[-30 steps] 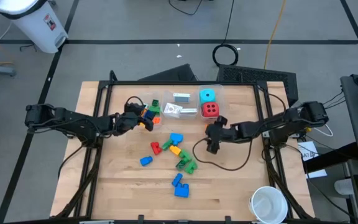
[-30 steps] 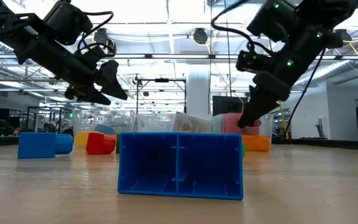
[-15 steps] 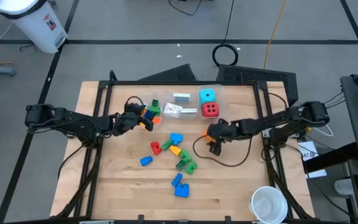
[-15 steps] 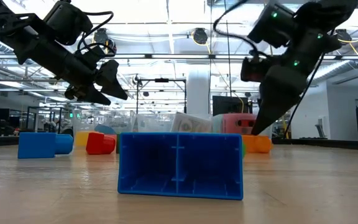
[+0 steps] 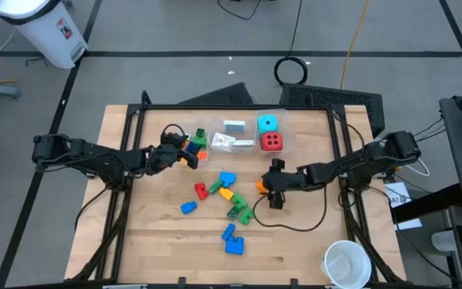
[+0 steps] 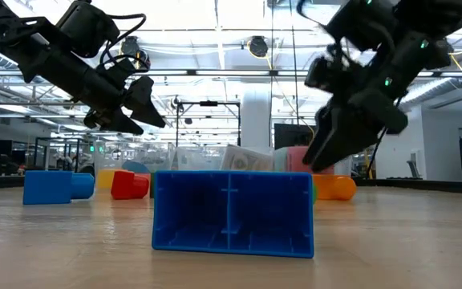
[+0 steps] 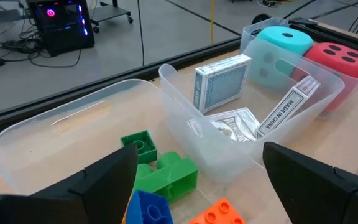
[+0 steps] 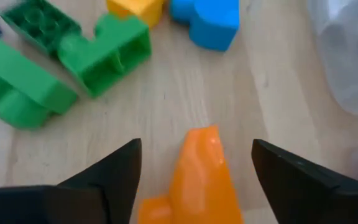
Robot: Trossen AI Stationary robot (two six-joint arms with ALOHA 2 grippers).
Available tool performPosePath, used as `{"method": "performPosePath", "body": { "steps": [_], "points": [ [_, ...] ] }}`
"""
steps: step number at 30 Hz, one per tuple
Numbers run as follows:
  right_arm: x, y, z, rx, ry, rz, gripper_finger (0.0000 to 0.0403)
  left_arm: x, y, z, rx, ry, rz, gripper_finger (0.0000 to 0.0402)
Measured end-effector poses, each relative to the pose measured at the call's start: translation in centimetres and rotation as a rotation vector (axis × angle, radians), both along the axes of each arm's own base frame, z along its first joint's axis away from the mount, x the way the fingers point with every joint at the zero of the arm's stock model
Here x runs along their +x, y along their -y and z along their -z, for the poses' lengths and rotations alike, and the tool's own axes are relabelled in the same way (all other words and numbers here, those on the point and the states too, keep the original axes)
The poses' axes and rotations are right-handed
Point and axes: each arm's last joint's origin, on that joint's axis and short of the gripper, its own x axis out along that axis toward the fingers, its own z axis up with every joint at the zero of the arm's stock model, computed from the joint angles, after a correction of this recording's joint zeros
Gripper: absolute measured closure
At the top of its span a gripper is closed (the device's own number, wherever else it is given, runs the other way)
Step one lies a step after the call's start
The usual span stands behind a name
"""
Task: Pick & Place Toys
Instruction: Put the orange game piece into the left transparent bin
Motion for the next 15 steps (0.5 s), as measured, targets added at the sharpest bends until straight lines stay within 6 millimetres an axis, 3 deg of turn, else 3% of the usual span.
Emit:
{"method": "performPosePath", "body": {
  "steps": [5, 7, 15],
  "points": [
    [0.4, 0.6, 3.0, 0.082, -0.13, -0.038, 0.0099, 0.0, 0.0, 0.0, 0.0, 0.0, 0.0, 0.0052],
    [0.5, 0.9, 3.3, 0.088, -0.154, -0.018, 0.01, 0.0, 0.0, 0.0, 0.0, 0.0, 0.0, 0.0053],
    [-0.6, 1.6, 2.1, 0.094, -0.189, 0.023, 0.0178, 0.0, 0.0, 0.0, 0.004, -0.006, 0.002, 0.0052]
  ]
}}
